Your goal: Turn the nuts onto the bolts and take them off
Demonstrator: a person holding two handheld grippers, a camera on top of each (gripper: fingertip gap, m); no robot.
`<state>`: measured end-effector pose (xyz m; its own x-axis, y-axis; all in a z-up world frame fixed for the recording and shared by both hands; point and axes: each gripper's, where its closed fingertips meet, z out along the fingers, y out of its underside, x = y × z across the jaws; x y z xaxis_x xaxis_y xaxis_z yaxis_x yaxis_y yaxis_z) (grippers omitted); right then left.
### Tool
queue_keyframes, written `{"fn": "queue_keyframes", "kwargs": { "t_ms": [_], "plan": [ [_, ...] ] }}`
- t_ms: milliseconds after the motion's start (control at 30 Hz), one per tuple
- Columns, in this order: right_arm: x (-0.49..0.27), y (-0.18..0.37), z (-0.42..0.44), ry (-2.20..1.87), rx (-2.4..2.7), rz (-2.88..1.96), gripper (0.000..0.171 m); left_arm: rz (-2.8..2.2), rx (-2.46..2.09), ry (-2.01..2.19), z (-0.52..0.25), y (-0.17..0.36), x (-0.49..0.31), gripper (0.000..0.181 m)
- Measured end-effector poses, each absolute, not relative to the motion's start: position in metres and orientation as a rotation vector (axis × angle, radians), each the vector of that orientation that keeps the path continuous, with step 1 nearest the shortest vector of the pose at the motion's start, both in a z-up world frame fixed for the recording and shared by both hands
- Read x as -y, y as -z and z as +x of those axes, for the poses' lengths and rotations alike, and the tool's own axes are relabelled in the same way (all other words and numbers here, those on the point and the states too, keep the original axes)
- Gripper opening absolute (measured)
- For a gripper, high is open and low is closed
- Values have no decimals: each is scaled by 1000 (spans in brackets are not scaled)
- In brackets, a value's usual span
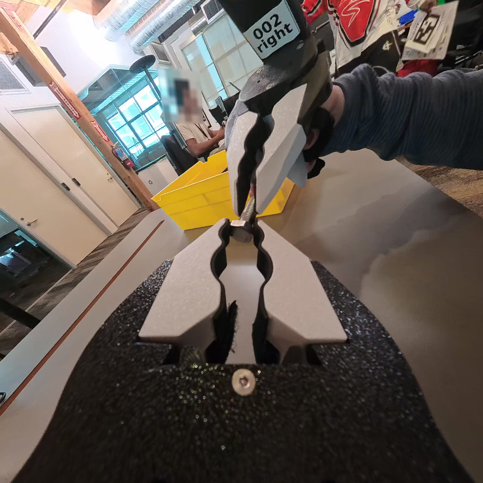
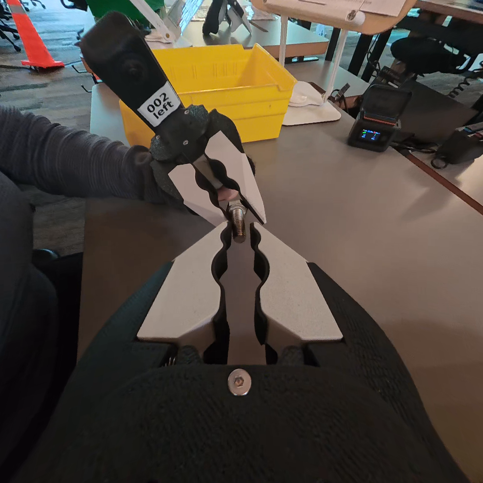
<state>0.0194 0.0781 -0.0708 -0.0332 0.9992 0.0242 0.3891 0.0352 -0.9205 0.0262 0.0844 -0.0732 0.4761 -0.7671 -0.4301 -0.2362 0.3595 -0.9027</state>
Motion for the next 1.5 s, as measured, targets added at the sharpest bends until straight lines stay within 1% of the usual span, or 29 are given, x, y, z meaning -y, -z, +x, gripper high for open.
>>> {"fn": "queue_keyframes", "kwargs": {
  "t_ms": [33,267,333,400,433,500,567,633,767,833,900,967,1033,1100,1167,1267,1367,1433,1500],
  "plan": [
    [-77,73,19,-988,1543,-1463,12,-1193,-1061,445,26,73,-84,15],
    [-76,76,18,-980,1567,-1453,8,-1195,-1046,492,27,72,-83,16],
    [-79,75,17,-962,1562,-1443,8,-1195,-1008,511,27,70,-85,18],
    [-93,64,32,-838,1516,-1450,8,-1216,-956,458,22,71,-95,55],
    [-107,55,41,-762,1460,-1467,8,-1237,-929,421,19,74,-102,70],
    [-150,32,73,-571,1296,-1537,8,-1267,-870,359,9,76,-114,83],
    [-199,19,124,-310,1138,-1678,8,-1285,-805,301,-2,75,-123,85],
    [-243,19,182,-86,989,-1879,8,-1298,-754,277,-11,73,-129,85],
    [-301,49,263,93,793,-2305,8,-1326,-717,282,-17,75,-135,81],
    [-322,64,285,162,767,-2428,8,-1329,-727,275,-16,77,-136,79],
    [-333,78,290,143,780,-2513,8,-1335,-741,266,-14,79,-136,78],
    [-338,89,288,96,768,-2570,10,-1341,-749,263,-13,81,-137,78],
    [-343,93,285,90,751,-2572,21,-1341,-747,265,-13,81,-137,78],
    [-345,84,276,85,715,-2502,22,-1342,-737,268,-15,80,-137,76],
    [-340,64,257,46,667,-2383,22,-1351,-718,273,-17,79,-139,73],
    [-323,5,200,-78,624,-1994,26,-1370,-648,257,-28,76,-144,72],
    [-280,-42,126,-318,587,-1594,27,-1381,-563,211,-44,71,-149,70],
    [-259,-45,89,-397,563,-1439,28,-1370,-516,176,-54,67,-151,70],
    [-250,-31,60,-436,525,-1350,32,-1350,-494,145,-62,63,-151,70]
  ]
}}
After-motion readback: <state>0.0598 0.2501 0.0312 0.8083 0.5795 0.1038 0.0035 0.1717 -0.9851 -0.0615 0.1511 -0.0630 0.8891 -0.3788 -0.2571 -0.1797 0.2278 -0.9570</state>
